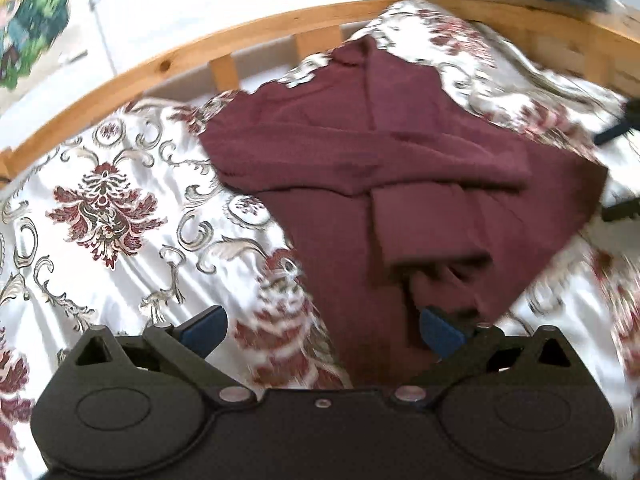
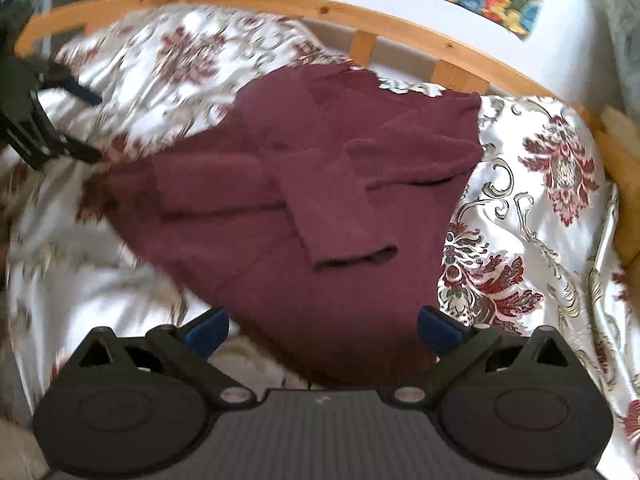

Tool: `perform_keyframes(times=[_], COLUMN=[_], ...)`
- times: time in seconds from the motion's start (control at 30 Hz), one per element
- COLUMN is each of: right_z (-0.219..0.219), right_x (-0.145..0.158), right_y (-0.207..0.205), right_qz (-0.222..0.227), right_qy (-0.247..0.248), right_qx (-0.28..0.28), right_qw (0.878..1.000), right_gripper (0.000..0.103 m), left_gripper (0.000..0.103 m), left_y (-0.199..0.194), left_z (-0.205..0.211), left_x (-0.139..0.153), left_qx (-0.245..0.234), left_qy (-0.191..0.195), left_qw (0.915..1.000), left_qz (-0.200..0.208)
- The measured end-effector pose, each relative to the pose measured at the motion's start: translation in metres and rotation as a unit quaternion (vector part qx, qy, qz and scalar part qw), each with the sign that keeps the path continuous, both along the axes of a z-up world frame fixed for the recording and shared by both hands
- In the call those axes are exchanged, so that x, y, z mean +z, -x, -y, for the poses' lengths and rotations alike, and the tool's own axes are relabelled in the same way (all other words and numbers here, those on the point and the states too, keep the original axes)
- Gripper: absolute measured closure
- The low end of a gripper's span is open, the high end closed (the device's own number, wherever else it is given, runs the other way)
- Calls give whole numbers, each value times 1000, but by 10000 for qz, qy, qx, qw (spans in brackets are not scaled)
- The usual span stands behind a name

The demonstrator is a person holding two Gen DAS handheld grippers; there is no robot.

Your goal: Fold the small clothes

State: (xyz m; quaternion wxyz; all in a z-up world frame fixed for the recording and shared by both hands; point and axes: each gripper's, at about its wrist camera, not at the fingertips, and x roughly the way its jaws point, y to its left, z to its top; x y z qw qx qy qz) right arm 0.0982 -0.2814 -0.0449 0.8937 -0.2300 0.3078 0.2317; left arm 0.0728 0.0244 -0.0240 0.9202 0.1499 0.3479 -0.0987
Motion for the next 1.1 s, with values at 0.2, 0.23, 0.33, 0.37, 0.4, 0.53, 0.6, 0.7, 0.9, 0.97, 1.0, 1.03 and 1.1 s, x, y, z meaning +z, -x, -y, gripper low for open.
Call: perform_keyframes(times=[0.2,0.23,0.33,0.37,0.4,0.53,0.6,0.7,0.9,0.97,1.0,1.03,1.1], right_z=[-22,-24,-23,-21,-19,-11,-6,-6,-17,-21,-22,-23,-23], right_x=[-21,-26,-36,-36,-36,-40,-44,-48,-53,-53,-53,-52,-50], right_y=[12,11,9,8,6,-2,-6,-9,2,4,5,5,3], right_qz=[165,158,56,49,94,370,472,642,1221,1322,1342,1338,1376], right_qy=[957,1036,966,943,956,1207,1295,1462,1853,1905,1893,1854,1814], right_qx=[173,126,-38,-82,-165,-626,-772,-784,-366,-217,-162,-119,-172], right_qw=[9951,9944,9953,9955,9952,9900,9874,9841,9744,9725,9726,9734,9736], right_gripper=[0,0,0,0,0,0,0,0,22,40,48,65,84], left_gripper=[1,1,1,1,1,1,1,2,18,22,23,26,33], left_y=[25,25,23,21,18,10,10,15,28,31,32,32,31], left_z=[28,34,46,49,52,59,58,55,55,58,59,60,61], left_x=[-21,-25,-36,-39,-43,-55,-58,-59,-60,-63,-64,-65,-66], left_qx=[-455,-496,-585,-602,-591,-475,-450,-396,-504,-624,-657,-684,-714], left_qy=[-506,-629,-696,-718,-803,-1170,-1301,-1476,-1840,-1977,-2014,-2037,-2032], left_qw=[9977,9968,9959,9956,9950,9920,9904,9878,9795,9755,9743,9735,9735], left_qz=[71,74,8,-21,-32,19,122,286,654,733,760,780,771])
